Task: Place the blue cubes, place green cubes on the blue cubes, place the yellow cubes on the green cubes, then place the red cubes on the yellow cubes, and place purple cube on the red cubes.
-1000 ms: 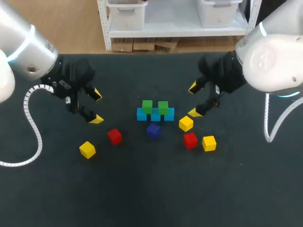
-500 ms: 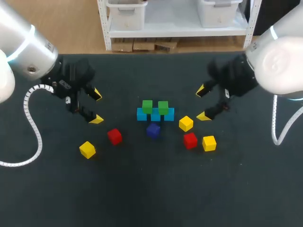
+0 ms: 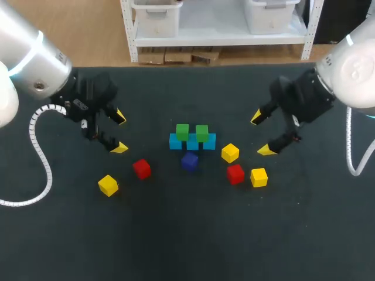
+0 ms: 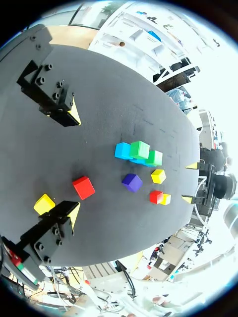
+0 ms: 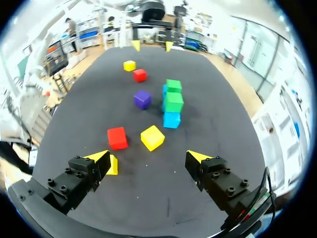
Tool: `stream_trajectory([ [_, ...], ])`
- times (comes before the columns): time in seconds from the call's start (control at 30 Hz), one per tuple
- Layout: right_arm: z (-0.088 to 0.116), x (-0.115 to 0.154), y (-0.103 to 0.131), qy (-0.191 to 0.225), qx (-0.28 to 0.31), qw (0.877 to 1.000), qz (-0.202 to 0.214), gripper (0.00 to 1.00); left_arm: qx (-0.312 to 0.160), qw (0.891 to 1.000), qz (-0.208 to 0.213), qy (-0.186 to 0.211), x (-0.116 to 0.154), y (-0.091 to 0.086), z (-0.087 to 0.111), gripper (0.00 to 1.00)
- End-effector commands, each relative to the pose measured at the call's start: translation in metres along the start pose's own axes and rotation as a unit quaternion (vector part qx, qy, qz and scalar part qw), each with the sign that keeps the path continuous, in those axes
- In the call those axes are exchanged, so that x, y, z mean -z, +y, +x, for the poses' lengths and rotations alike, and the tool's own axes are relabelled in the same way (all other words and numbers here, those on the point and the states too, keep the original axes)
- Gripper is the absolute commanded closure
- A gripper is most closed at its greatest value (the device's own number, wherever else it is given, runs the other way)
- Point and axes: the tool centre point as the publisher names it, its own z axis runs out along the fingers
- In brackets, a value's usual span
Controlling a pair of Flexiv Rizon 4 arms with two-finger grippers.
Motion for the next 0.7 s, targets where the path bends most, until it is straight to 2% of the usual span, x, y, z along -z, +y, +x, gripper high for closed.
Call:
stream_trajectory([
  [0.03, 0.007, -0.004, -0.017, -0.023, 0.065, 0.995, -0.077, 0.00, -0.002, 1.000, 0.000, -0.003, 0.000, 0.000, 0.002, 0.00],
  [0.37, 0.012, -0.014, -0.022, 0.000, 0.159, 0.978, -0.136, 0.00, -0.002, 1.000, 0.000, -0.003, 0.000, 0.000, 0.002, 0.00],
  [0.7, 0.003, -0.033, -0.020, -0.001, 0.177, 0.973, -0.151, 0.00, -0.002, 1.000, 0.000, -0.003, 0.000, 0.000, 0.002, 0.00],
])
